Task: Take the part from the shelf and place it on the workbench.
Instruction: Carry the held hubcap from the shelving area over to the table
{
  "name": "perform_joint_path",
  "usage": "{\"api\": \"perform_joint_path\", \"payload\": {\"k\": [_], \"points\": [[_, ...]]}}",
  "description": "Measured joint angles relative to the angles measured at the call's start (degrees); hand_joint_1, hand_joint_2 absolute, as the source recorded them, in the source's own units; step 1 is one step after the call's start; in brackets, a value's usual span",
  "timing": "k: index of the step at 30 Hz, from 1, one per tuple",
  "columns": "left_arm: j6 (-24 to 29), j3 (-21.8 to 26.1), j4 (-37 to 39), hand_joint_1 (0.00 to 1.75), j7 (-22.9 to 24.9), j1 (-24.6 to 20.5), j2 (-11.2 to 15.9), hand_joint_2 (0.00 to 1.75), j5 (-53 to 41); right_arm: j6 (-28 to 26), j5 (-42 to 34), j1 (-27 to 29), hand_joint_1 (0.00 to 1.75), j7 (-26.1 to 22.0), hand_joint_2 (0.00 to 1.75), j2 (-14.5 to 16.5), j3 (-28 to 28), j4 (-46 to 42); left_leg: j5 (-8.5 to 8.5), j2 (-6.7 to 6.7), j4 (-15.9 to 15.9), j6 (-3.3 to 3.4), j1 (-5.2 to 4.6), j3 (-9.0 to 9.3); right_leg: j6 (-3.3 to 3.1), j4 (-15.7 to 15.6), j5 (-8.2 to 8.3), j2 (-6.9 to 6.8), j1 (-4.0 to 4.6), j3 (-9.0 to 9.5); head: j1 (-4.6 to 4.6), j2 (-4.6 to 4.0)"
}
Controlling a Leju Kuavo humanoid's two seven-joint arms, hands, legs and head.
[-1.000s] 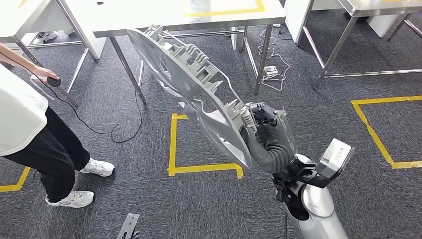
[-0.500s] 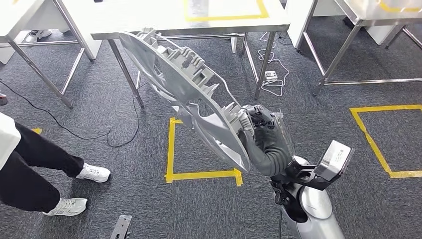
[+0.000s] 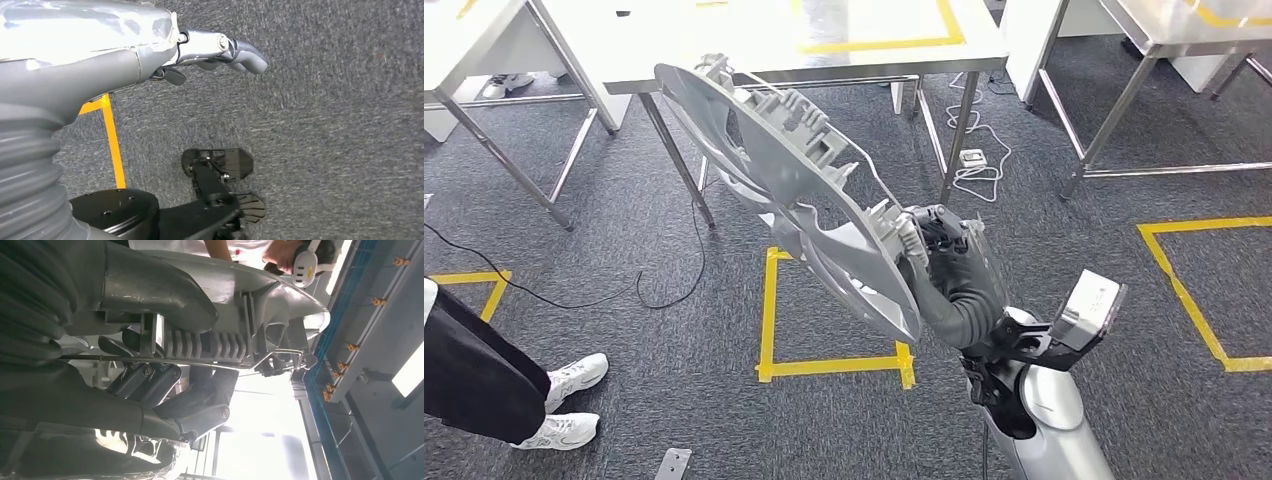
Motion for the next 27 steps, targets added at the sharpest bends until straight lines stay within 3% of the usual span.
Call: {"api": "perform_joint_path", "payload": {"k": [2, 3, 4, 5, 7, 8, 9, 13, 15, 17, 18, 19, 20, 22, 24, 27], "points": [[0.1, 0.0, -0.1, 0.0, 0.5, 0.4, 0.1, 1.75, 0.0, 0.1, -0.5, 0.0, 1.75, 0.0, 1.75, 0.1, 0.0, 0.1, -2.37, 0.22, 7.6, -0.79, 0.68, -4.44, -0.31, 0.0, -0.52, 0.06, -0.02, 0.58, -0.11, 0.0], [0.1, 0.0, -0.2, 0.0, 0.6, 0.7, 0.1, 1.75, -0.1, 0.1, -0.7, 0.2, 1.75, 0.0, 1.75, 0.1, 0.1, 0.2, -2.49, 0.32, 10.0, -1.04, 0.98, -6.22, -0.31, 0.0, -0.83, 0.15, -0.03, 0.94, -0.11, 0.0], [0.2, 0.0, -0.3, 0.0, 0.7, 1.1, 0.1, 1.75, 0.0, 0.2, -0.9, 0.3, 1.75, 0.1, 1.75, 0.1, 0.1, 0.3, -1.45, 0.39, 10.4, -1.18, 1.22, -7.04, -0.21, 0.0, -1.19, 0.27, -0.06, 1.42, -0.11, 0.0], [0.3, 0.0, -0.6, 0.0, 0.9, 1.6, 0.2, 1.75, 0.0, 0.2, -1.1, 0.5, 1.75, 0.2, 1.75, 0.2, 0.2, 0.5, 0.65, 0.45, 8.4, -1.22, 1.4, -6.71, -0.08, 0.0, -1.57, 0.4, -0.1, 1.97, -0.1, 0.0], [0.8, -0.1, -1.7, 0.0, 2.0, 2.7, 0.4, 1.75, 0.1, 0.0, -1.3, 0.6, 1.75, 0.2, 1.75, 0.4, 0.6, 0.6, 5.57, 0.5, 0.7, -1.0, 1.53, -3.74, 0.29, 0.0, -2.34, 0.63, -0.12, 3.13, -0.08, 0.0], [1.1, -0.2, -2.6, 0.0, 3.1, 3.4, 0.6, 1.75, 0.1, -0.2, -1.4, 0.6, 1.75, 0.1, 1.75, 0.5, 0.8, 0.7, 6.88, 0.52, -2.6, -0.73, 1.38, -2.23, 0.57, -0.1, -2.67, 0.74, -0.02, 3.48, -0.08, 0.0], [1.5, -0.4, -3.8, 0.0, 4.4, 4.2, 0.9, 1.75, 0.1, -0.6, -1.5, 0.7, 1.75, 0.0, 1.75, 0.6, 0.9, 0.7, 7.31, 0.56, -4.6, -0.41, 1.21, -1.24, 0.86, -0.1, -2.93, 0.82, 0.07, 3.65, -0.09, 0.0], [2.3, -2.0, -8.8, 0.0, 7.2, 6.8, 2.2, 1.75, -0.7, -2.5, -0.9, 1.3, 1.75, -0.9, 1.75, 0.2, 1.0, 0.8, 6.61, 0.5, -6.2, 1.09, 0.93, -0.07, 2.02, 0.0, -3.86, 0.52, 0.04, 3.69, -0.05, 0.0], [1.4, -3.0, -9.5, 0.0, 6.0, 6.6, 2.3, 1.75, -1.3, -3.7, 0.2, 1.6, 1.75, -1.2, 1.75, -0.3, 0.8, 0.7, 6.61, 0.37, -6.9, 1.93, 1.02, 0.69, 1.79, 4.6, -5.67, 0.29, 0.02, 1.3, 0.02, 0.0], [-0.1, -4.2, -9.0, 0.0, 4.2, 5.0, 2.2, 1.75, -2.2, -5.6, 1.6, 2.1, 1.75, -1.2, 1.75, -1.0, 0.4, 0.6, 6.3, 0.14, -7.0, 2.51, 0.69, 1.03, 1.36, 12.6, -8.1, 0.26, 0.05, -3.5, 0.06, 0.0], [-0.9, -4.8, -8.3, 0.0, 3.6, 4.0, 2.0, 1.75, -2.8, -6.5, 2.2, 2.6, 1.75, -1.1, 1.75, -1.3, 0.1, 0.3, 6.14, -0.05, -7.0, 2.64, 0.52, 1.21, 1.41, 15.6, -8.57, 0.26, 0.07, -5.58, 0.04, 0.0], [-1.5, -5.5, -7.4, 0.0, 3.2, 2.7, 1.7, 1.75, -3.3, -7.4, 2.8, 3.2, 1.75, -1.0, 1.75, -1.7, -0.4, 0.0, 5.92, -0.26, -7.0, 2.74, 0.38, 1.46, 1.69, 16.6, -8.13, 0.26, 0.09, -6.75, 0.04, 0.0], [-1.9, -6.2, -6.6, 0.0, 3.0, 1.6, 1.4, 1.75, -3.8, -7.9, 3.2, 3.9, 1.75, -0.9, 1.75, -2.0, -0.8, -0.5, 5.66, -0.46, -6.9, 2.75, 0.25, 1.8, 2.13, 15.1, -6.71, 0.25, 0.12, -6.73, 0.06, 0.0], [-2.0, -7.3, -5.2, 0.0, 2.7, -0.4, 0.6, 1.75, -4.3, -8.5, 4.1, 4.9, 1.75, -0.8, 1.75, -2.6, -1.7, -1.6, 4.98, -0.66, -6.8, 2.59, 0.02, 2.52, 2.8, 7.3, -2.36, 0.06, 0.26, -4.13, 0.09, 0.0], [-1.7, -7.8, -4.0, 0.0, 2.4, -2.1, 0.0, 1.75, -4.2, -8.1, 4.4, 5.3, 1.75, -0.8, 1.75, -3.0, -2.3, -2.7, 4.13, -0.58, -6.3, 2.18, -0.4, 2.82, 2.29, 1.2, 0.64, -0.13, 0.46, -1.6, 0.04, 0.0], [-2.7, -8.0, -2.0, 0.0, 2.1, -3.9, -0.4, 1.75, -3.0, -6.2, 4.2, 4.9, 1.75, -0.5, 1.75, -3.2, -2.8, -3.2, 3.33, -0.28, -5.9, 1.48, -0.55, 2.89, 1.06, 0.1, 1.15, 0.11, 0.56, -0.88, 0.01, 0.0]]}}
